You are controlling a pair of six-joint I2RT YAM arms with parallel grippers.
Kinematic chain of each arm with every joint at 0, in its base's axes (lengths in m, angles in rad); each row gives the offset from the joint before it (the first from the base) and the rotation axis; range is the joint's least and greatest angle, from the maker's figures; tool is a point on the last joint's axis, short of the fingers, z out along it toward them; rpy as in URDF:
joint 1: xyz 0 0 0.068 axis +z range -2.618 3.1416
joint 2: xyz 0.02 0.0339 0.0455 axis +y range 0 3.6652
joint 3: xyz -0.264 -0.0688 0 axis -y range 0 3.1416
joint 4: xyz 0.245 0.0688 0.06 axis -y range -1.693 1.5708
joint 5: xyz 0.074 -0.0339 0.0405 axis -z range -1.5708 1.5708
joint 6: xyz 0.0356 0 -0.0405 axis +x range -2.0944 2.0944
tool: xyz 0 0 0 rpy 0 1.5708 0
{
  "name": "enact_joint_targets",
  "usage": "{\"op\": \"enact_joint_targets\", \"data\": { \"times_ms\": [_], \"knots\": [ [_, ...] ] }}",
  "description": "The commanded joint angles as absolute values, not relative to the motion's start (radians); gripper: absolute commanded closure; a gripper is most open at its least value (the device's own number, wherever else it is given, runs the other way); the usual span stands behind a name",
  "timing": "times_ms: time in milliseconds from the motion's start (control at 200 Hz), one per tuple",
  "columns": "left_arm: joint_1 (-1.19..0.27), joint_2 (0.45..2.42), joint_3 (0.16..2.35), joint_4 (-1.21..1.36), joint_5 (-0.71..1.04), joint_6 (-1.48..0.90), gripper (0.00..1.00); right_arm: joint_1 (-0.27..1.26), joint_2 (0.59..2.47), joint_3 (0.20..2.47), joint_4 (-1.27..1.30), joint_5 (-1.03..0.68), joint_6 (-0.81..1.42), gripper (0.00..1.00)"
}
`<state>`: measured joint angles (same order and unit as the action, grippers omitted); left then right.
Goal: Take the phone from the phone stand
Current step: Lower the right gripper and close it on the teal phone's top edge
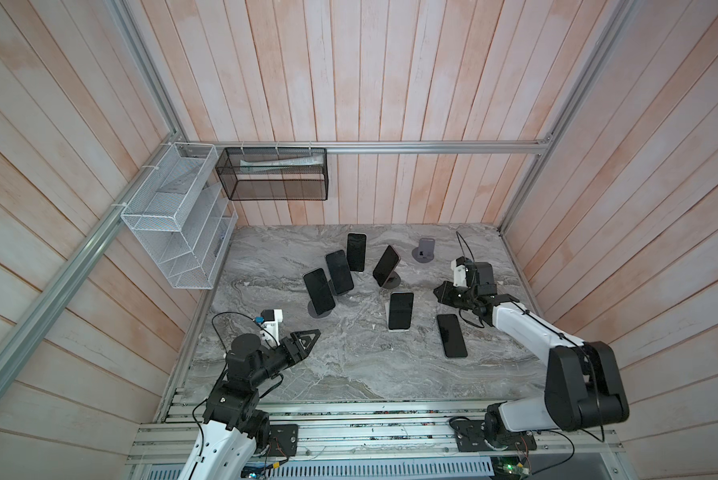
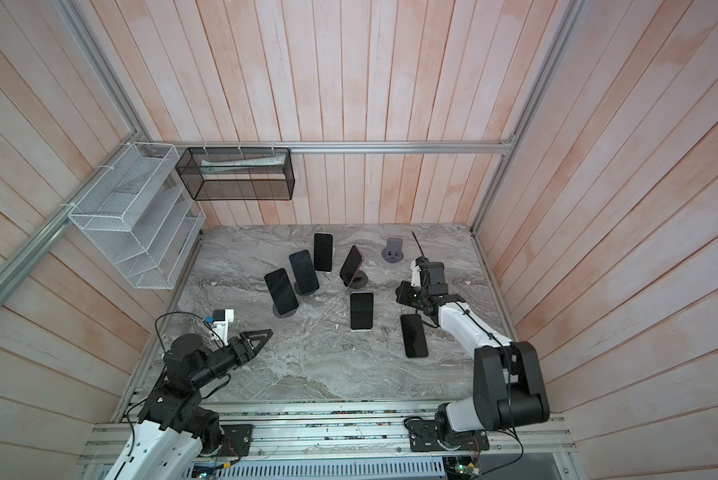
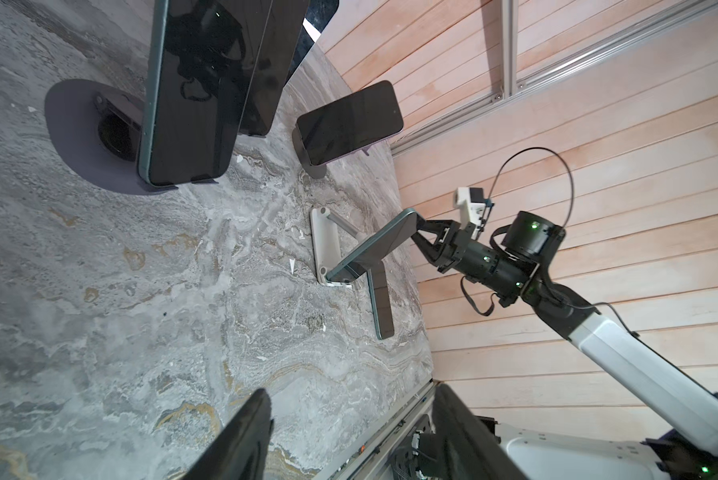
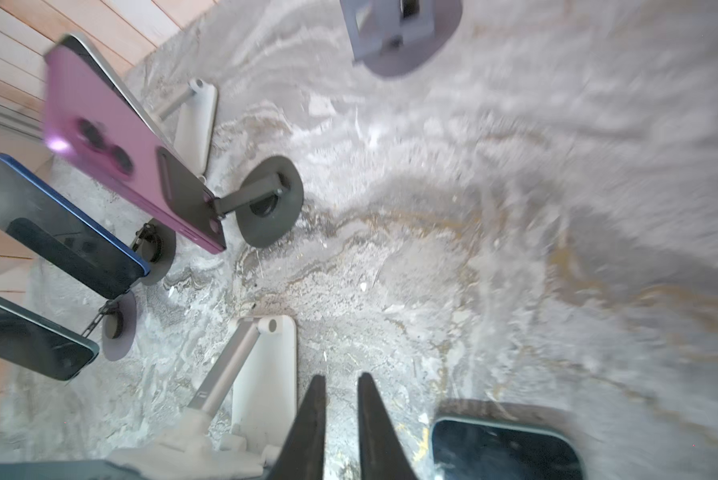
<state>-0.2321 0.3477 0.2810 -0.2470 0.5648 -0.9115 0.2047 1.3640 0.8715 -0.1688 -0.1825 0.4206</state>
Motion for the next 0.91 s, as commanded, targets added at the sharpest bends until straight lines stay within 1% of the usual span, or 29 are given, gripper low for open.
{"op": "enact_joint_targets", "data": {
  "times_ms": [0,5,10,30,35,40,45,65,90,125,150,180,205,220,240,245,250,265,315,340,395,485,605,770,845,900],
  "knots": [
    [-0.235,0.286,0.235,-0.210,0.568,-0.986,0.36,0.248,1.256,0.922,-0.368,0.094,0.356,0.38],
    [-0.235,0.284,0.235,-0.210,0.568,-0.986,0.36,0.249,1.251,0.921,-0.367,0.096,0.357,0.34],
    [-0.236,0.282,0.235,-0.211,0.568,-0.986,0.36,0.250,1.248,0.920,-0.365,0.100,0.357,0.32],
    [-0.235,0.274,0.235,-0.211,0.565,-0.984,0.36,0.250,1.222,0.913,-0.352,0.136,0.369,0.12],
    [-0.236,0.273,0.235,-0.210,0.564,-0.983,0.36,0.250,1.215,0.912,-0.347,0.140,0.377,0.10],
    [-0.236,0.272,0.236,-0.209,0.563,-0.982,0.36,0.250,1.215,0.912,-0.347,0.140,0.377,0.10],
    [-0.236,0.272,0.237,-0.209,0.563,-0.980,0.36,0.249,1.202,0.906,-0.338,0.164,0.400,0.04],
    [-0.235,0.270,0.238,-0.207,0.559,-0.974,0.36,0.248,1.176,0.887,-0.315,0.211,0.444,0.02],
    [-0.236,0.272,0.242,-0.204,0.554,-0.965,0.36,0.233,1.144,0.880,-0.312,0.234,0.509,0.02],
    [-0.235,0.281,0.246,-0.198,0.550,-0.954,0.36,0.209,1.096,0.867,-0.307,0.200,0.556,0.02],
    [-0.235,0.294,0.252,-0.195,0.549,-0.949,0.36,0.188,1.068,0.852,-0.284,0.141,0.548,0.02],
    [-0.234,0.313,0.257,-0.191,0.554,-0.941,0.36,0.138,1.017,0.817,-0.221,-0.006,0.511,0.02],
    [-0.234,0.329,0.263,-0.188,0.564,-0.935,0.36,0.101,0.981,0.784,-0.173,-0.085,0.516,0.02],
    [-0.235,0.341,0.264,-0.185,0.569,-0.932,0.36,0.086,0.962,0.766,-0.150,-0.112,0.534,0.07],
    [-0.234,0.357,0.267,-0.181,0.578,-0.930,0.36,0.064,0.940,0.745,-0.125,-0.125,0.563,0.16],
    [-0.234,0.360,0.267,-0.179,0.579,-0.930,0.36,0.064,0.940,0.745,-0.125,-0.125,0.563,0.16],
    [-0.236,0.363,0.267,-0.178,0.580,-0.929,0.36,0.054,0.932,0.737,-0.118,-0.126,0.576,0.20],
    [-0.236,0.375,0.268,-0.174,0.587,-0.928,0.36,0.045,0.923,0.730,-0.115,-0.127,0.589,0.25],
    [-0.235,0.409,0.266,-0.155,0.607,-0.927,0.36,0.040,0.928,0.752,-0.155,-0.121,0.574,0.32],
    [-0.235,0.422,0.264,-0.147,0.616,-0.927,0.36,0.044,0.944,0.775,-0.196,-0.109,0.556,0.34],
    [-0.236,0.442,0.263,-0.138,0.624,-0.927,0.36,0.070,0.978,0.814,-0.270,-0.065,0.531,0.35],
    [-0.235,0.437,0.265,-0.141,0.624,-0.928,0.36,0.161,0.988,0.810,-0.311,0.135,0.570,0.35],
    [-0.236,0.394,0.272,-0.175,0.604,-0.925,0.35,0.292,0.951,0.790,-0.306,0.277,0.578,0.30],
    [-0.235,0.333,0.241,-0.199,0.554,-0.952,0.33,0.422,0.977,0.841,-0.389,0.307,0.642,0.26],
    [-0.235,0.319,0.224,-0.197,0.547,-0.978,0.33,0.521,1.006,0.893,-0.443,0.437,0.654,0.23],
    [-0.236,0.314,0.224,-0.196,0.548,-0.992,0.33,0.574,1.032,0.933,-0.469,0.473,0.653,0.21]
  ]
}}
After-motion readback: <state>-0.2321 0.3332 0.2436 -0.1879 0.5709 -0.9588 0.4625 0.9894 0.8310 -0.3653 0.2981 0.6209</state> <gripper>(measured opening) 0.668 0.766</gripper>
